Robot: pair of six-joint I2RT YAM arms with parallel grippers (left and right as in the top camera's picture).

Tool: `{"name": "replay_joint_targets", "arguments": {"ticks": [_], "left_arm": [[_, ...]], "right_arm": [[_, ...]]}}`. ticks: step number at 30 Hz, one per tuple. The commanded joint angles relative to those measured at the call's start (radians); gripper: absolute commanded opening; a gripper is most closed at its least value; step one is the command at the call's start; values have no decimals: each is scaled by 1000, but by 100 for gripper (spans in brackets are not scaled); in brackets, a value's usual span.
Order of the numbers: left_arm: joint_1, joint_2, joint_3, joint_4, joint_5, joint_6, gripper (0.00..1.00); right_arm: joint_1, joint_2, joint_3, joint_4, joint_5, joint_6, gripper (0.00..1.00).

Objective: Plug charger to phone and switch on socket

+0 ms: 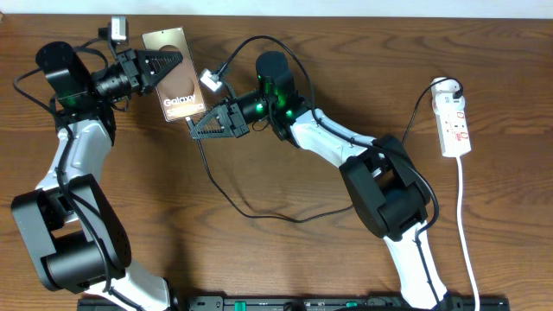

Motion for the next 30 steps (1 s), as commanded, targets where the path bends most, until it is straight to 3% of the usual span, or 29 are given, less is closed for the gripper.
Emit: {"name": "replay_joint_targets", "arguments": {"ticks": [1, 15, 30], "left_arm": [[-10, 0, 9, 8, 53, 29, 7], [-10, 0, 9, 8, 60, 5, 7], [-10, 0, 9, 8, 60, 6, 7]], "right_arm": [[3, 5, 3, 3, 3, 3, 1], [2, 5, 3, 3, 16, 8, 1], [2, 5, 3, 3, 185, 58, 1]]}}
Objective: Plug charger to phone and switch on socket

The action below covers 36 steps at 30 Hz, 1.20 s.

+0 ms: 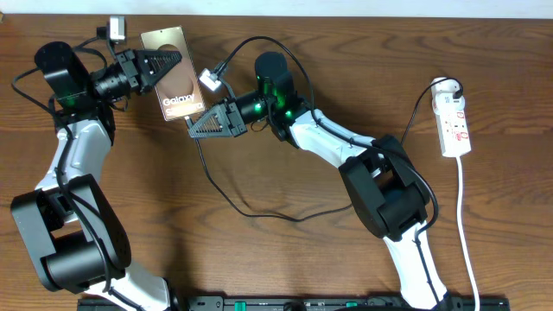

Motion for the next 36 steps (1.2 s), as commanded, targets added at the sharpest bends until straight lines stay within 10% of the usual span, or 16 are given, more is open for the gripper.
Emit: {"name": "replay_joint_targets", "arguments": {"ticks": [1, 36], "left_arm": [[-12, 0, 9, 3, 71, -6, 7], [-13, 0, 9, 3, 109, 48, 8]], "right_arm": [[1, 5, 4, 5, 144, 23, 1], [-34, 5, 4, 151, 244, 123, 1]]}}
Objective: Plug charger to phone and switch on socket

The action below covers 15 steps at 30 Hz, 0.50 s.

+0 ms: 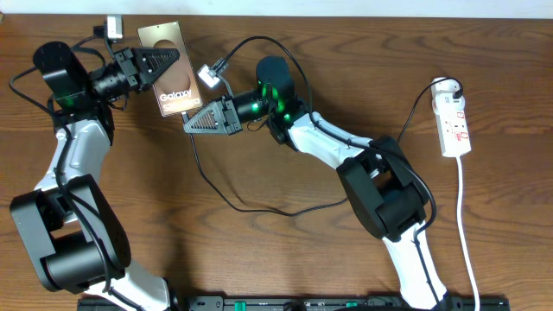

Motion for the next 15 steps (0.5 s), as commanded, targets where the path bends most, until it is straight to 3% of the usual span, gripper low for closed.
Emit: {"name": "replay_joint_targets", "arguments": {"ticks": [1, 15], "left_arm": [[-18, 0, 7, -2, 122, 32, 7], [-18, 0, 7, -2, 122, 32, 8]], "right_arm": [[-42, 3, 21, 18, 170, 6, 1], [-55, 3, 21, 18, 235, 14, 1]]}}
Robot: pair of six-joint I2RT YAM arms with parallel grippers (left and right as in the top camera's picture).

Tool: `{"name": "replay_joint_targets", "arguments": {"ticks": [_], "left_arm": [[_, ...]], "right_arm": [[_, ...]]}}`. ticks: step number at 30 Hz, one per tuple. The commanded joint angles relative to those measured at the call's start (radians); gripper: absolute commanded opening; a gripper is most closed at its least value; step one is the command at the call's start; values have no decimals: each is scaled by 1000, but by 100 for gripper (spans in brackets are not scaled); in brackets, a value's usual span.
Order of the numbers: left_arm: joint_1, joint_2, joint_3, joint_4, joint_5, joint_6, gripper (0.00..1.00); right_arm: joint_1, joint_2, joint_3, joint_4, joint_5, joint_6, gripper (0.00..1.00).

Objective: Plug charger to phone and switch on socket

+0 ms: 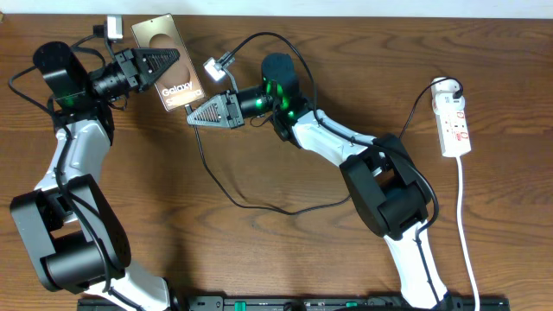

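Observation:
A gold Galaxy phone lies tilted at the far left of the table, its top leaning left. My left gripper reaches across it from the left and is shut on it. My right gripper points left just below the phone's lower edge, shut on the end of the black charger cable. The plug itself is hidden between the fingers. The cable loops across the table to the white power strip at the right. The strip's switch is too small to read.
A white cord runs from the power strip toward the front edge. The black cable's loop lies on the wood in front of the right arm. Both arm bases stand at the near side.
The phone has turned further, its top leaning more to the left, and sits a little higher. My right gripper has shifted slightly right and up with the cable end. The left arm has hardly moved.
At first the phone stood nearly upright in my left gripper, with the right gripper holding the cable end below its lower right corner. The right gripper then sat progressively further left and closer under the phone. The phone now lies tilted, the cable end just under its lower edge.

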Motion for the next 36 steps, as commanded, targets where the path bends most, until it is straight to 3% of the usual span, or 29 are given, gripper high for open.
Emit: {"name": "replay_joint_targets", "arguments": {"ticks": [1, 10, 13, 15, 17, 19, 20, 32, 36], "left_arm": [[-18, 0, 7, -3, 122, 9, 7], [-18, 0, 7, -3, 122, 9, 7], [-18, 0, 7, -3, 122, 9, 8], [-17, 0, 7, -2, 122, 10, 8], [-15, 0, 7, -2, 122, 17, 7], [-11, 0, 7, -2, 122, 21, 7], [-8, 0, 7, -2, 122, 21, 7], [153, 0, 7, -8, 79, 35, 7], [236, 4, 7, -102, 51, 41, 7]], "right_arm": [[-33, 3, 21, 17, 191, 10, 1], [-31, 3, 21, 16, 190, 10, 4], [-31, 3, 21, 11, 189, 10, 21], [-31, 3, 21, -3, 190, 10, 44], [-31, 3, 21, -21, 190, 10, 75], [-31, 3, 21, -39, 190, 10, 96], [-31, 3, 21, -45, 187, 10, 99], [-32, 3, 21, -47, 129, 89, 99], [-37, 3, 21, -56, 84, 89, 99]]}}
